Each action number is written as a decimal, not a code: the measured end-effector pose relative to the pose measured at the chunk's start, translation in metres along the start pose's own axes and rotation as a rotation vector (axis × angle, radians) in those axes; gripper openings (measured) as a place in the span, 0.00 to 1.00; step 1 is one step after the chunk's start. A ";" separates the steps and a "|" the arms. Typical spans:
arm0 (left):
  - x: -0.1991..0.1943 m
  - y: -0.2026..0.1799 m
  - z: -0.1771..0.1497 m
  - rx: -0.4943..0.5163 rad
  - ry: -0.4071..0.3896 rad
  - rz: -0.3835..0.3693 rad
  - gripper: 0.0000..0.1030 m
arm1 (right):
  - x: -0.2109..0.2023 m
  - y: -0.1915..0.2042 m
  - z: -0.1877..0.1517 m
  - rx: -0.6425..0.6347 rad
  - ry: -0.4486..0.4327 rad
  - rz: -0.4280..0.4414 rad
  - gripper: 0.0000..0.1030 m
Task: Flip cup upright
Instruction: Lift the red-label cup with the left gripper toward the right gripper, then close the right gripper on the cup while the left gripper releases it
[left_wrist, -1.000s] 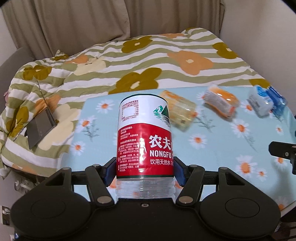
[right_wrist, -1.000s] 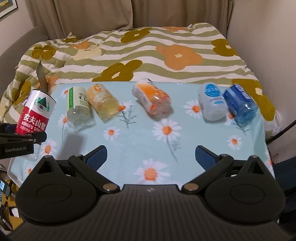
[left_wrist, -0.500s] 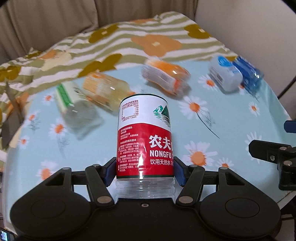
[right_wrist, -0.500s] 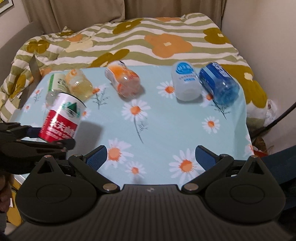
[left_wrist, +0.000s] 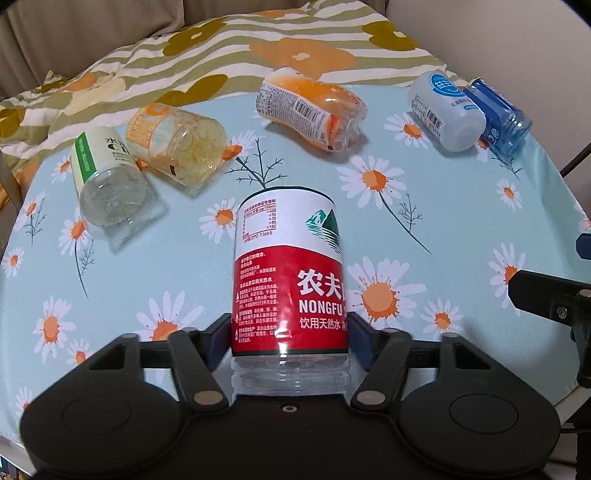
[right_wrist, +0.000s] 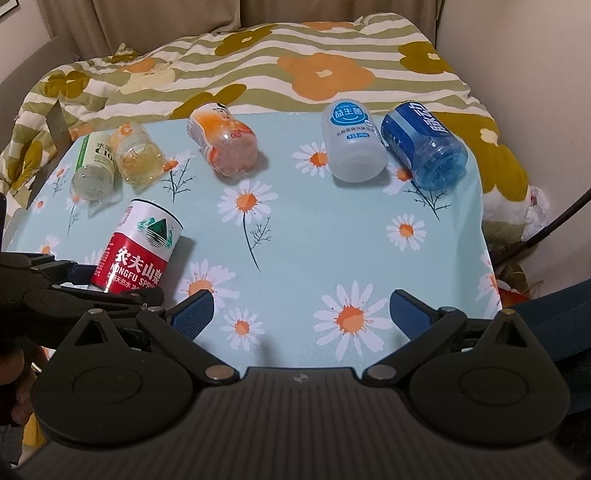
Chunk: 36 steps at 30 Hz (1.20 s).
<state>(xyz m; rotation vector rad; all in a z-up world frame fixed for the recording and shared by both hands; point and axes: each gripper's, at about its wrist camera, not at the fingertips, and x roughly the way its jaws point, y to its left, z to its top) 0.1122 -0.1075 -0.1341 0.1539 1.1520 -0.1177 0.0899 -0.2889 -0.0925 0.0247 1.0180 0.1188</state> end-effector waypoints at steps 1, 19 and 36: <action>-0.001 0.000 0.000 0.001 -0.004 0.003 0.85 | 0.000 0.000 0.000 -0.002 -0.001 0.001 1.00; -0.080 0.034 -0.009 -0.086 -0.119 0.022 1.00 | -0.014 0.018 0.045 0.040 0.086 0.119 1.00; -0.086 0.151 -0.050 -0.214 -0.084 0.027 1.00 | 0.098 0.086 0.092 0.259 0.381 0.242 0.94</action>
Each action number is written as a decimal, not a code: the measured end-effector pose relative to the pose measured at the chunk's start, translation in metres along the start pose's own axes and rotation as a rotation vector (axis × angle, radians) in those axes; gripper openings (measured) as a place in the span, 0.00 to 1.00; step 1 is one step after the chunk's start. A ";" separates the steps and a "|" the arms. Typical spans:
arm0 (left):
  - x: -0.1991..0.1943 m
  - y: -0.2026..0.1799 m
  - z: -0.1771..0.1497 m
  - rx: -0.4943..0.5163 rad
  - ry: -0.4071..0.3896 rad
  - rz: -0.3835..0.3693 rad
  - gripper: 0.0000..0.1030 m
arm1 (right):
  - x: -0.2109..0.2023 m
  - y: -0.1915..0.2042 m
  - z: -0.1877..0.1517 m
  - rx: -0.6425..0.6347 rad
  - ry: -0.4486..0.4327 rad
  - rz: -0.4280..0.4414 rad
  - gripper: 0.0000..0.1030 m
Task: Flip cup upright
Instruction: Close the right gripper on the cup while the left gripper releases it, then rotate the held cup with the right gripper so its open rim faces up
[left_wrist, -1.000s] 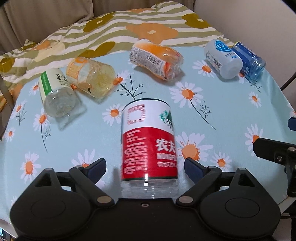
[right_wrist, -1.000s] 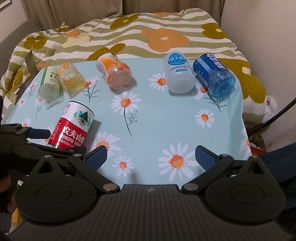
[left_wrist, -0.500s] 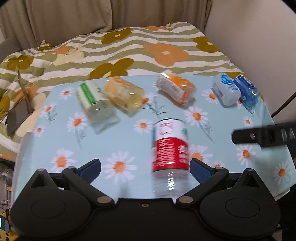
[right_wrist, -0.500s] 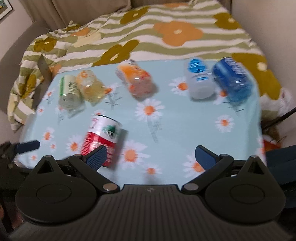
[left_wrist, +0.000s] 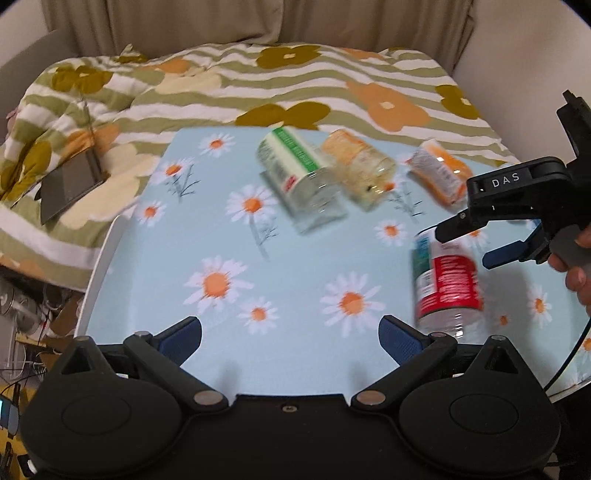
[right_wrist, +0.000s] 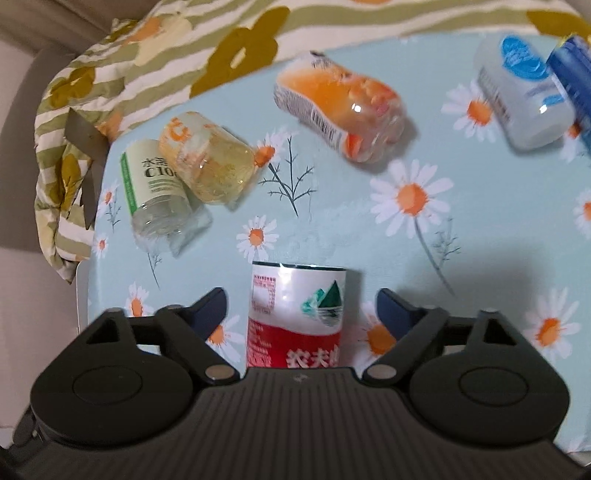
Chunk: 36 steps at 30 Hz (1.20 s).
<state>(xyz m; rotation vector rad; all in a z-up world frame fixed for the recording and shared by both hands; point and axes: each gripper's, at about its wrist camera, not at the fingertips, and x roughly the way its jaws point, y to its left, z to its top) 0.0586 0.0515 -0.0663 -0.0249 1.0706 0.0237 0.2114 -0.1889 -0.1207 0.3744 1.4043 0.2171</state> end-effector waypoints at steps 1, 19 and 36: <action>0.001 0.003 -0.001 0.000 0.003 0.003 1.00 | 0.003 0.000 0.000 0.006 0.005 -0.003 0.90; -0.002 0.018 0.001 0.002 0.002 0.002 1.00 | 0.002 0.006 -0.010 0.008 -0.016 0.026 0.72; -0.003 0.009 -0.011 0.078 -0.045 0.004 1.00 | -0.036 0.034 -0.099 -0.224 -0.841 -0.049 0.72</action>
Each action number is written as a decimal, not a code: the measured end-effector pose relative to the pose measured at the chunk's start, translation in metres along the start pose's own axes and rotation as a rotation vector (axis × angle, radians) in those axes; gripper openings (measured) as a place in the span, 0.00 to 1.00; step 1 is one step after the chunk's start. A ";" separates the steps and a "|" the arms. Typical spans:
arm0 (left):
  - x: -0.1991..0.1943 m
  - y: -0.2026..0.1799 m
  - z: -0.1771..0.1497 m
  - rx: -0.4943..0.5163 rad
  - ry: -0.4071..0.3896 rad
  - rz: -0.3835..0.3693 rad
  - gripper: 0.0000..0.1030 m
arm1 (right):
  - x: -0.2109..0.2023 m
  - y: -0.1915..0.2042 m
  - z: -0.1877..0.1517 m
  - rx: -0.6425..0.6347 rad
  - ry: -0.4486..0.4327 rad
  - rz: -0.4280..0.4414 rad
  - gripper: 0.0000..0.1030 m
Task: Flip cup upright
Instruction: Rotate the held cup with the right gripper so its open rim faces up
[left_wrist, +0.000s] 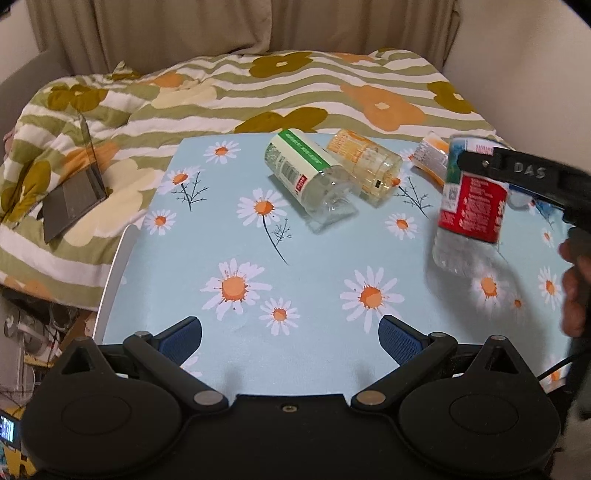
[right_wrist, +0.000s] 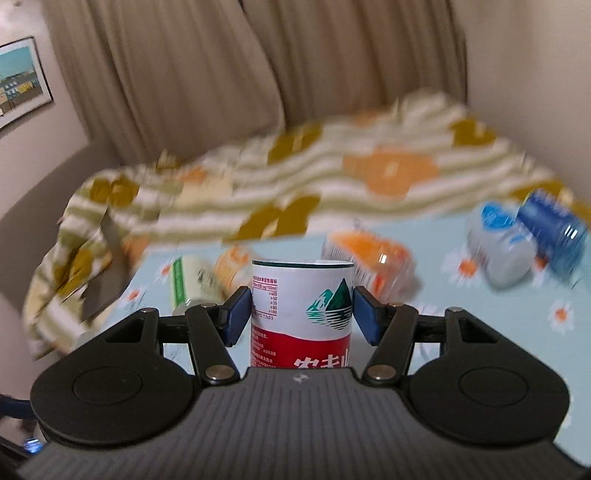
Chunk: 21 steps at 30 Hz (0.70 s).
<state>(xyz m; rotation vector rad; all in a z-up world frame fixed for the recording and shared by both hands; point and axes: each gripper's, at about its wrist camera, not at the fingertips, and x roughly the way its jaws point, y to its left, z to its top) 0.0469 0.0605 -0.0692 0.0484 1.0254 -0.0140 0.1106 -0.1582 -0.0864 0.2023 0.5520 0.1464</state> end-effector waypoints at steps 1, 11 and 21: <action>0.000 -0.001 -0.003 0.010 -0.006 0.004 1.00 | -0.001 0.002 -0.007 -0.020 -0.048 -0.012 0.72; -0.001 0.002 -0.025 0.062 -0.018 0.040 1.00 | 0.004 0.011 -0.053 -0.181 -0.217 -0.068 0.73; 0.001 -0.002 -0.025 0.051 0.004 0.012 1.00 | -0.019 0.019 -0.044 -0.220 -0.066 -0.057 0.74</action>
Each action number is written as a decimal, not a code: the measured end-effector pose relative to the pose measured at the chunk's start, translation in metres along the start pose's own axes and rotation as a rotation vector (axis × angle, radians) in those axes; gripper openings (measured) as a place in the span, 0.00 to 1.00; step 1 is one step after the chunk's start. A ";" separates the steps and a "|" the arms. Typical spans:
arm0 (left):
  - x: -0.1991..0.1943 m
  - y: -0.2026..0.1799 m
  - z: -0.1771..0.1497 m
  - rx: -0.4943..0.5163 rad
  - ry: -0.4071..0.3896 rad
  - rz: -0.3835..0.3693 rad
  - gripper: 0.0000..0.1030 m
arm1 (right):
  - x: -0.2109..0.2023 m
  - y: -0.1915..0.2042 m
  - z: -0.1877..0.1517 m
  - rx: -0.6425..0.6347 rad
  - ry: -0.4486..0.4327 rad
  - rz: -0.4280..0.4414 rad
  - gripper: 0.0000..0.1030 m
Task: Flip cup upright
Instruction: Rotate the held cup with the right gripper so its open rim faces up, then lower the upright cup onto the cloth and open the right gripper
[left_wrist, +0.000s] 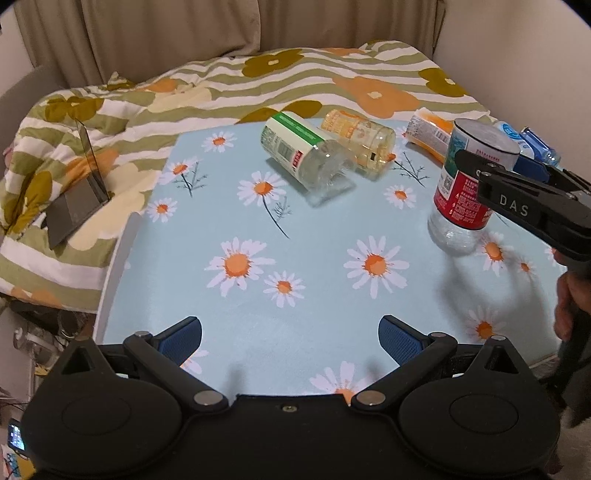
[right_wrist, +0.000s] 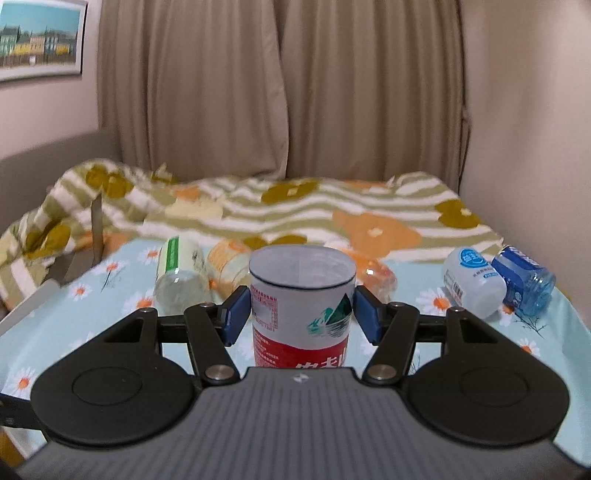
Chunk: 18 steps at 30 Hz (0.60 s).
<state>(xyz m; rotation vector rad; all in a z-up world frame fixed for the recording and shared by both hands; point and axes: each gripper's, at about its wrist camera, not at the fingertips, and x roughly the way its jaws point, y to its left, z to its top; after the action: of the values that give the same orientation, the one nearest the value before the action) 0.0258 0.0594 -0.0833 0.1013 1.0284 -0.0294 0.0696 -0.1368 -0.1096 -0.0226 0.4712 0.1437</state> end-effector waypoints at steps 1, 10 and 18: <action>0.001 -0.001 0.000 -0.003 0.006 -0.005 1.00 | 0.000 -0.001 0.003 0.008 0.023 0.002 0.74; 0.002 -0.008 -0.001 -0.019 0.031 -0.029 1.00 | -0.004 -0.007 0.013 0.033 0.143 0.024 0.74; -0.001 -0.012 0.000 -0.046 0.032 -0.037 1.00 | -0.001 -0.010 0.017 0.082 0.193 0.034 0.85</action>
<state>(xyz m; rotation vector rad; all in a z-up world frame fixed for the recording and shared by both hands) 0.0244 0.0473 -0.0833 0.0415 1.0624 -0.0379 0.0777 -0.1462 -0.0939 0.0529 0.6701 0.1566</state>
